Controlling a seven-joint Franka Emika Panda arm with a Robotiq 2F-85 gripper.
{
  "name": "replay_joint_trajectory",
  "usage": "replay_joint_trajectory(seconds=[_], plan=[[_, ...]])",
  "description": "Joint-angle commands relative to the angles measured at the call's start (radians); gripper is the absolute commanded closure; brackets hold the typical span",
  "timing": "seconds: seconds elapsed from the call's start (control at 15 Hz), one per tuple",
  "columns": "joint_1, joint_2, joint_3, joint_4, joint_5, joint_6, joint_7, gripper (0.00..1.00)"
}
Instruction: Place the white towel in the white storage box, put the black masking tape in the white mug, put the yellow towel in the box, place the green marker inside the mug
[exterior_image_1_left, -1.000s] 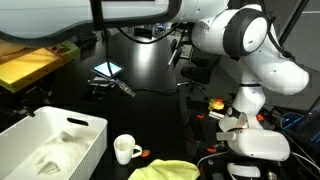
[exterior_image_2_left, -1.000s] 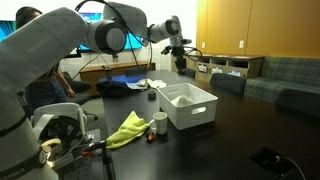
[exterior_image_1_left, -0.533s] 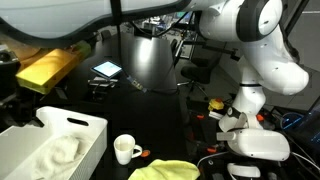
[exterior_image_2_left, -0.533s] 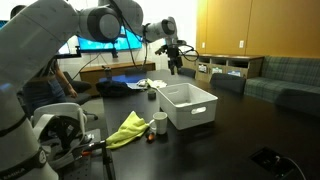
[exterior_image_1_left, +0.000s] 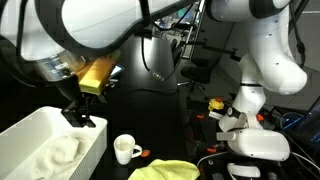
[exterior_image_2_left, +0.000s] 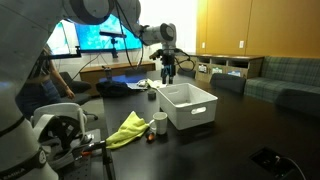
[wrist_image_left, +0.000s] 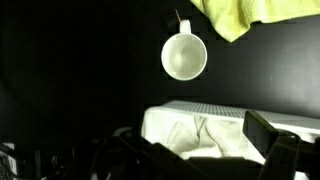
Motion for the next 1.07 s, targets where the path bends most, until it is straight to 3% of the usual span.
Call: replay_joint_trajectory(seconds=[0.0,0.6,1.0], plan=[[-0.017,-0.134,-0.078,-0.244,0.13,0.076,-0.052,0.0],[-0.075,-0.317,-0.192,-0.726,0.233,0.323,-0.193,0.0],[-0.132,-0.424,-0.22,-1.067,0.226,0.609,-0.314,0.0]])
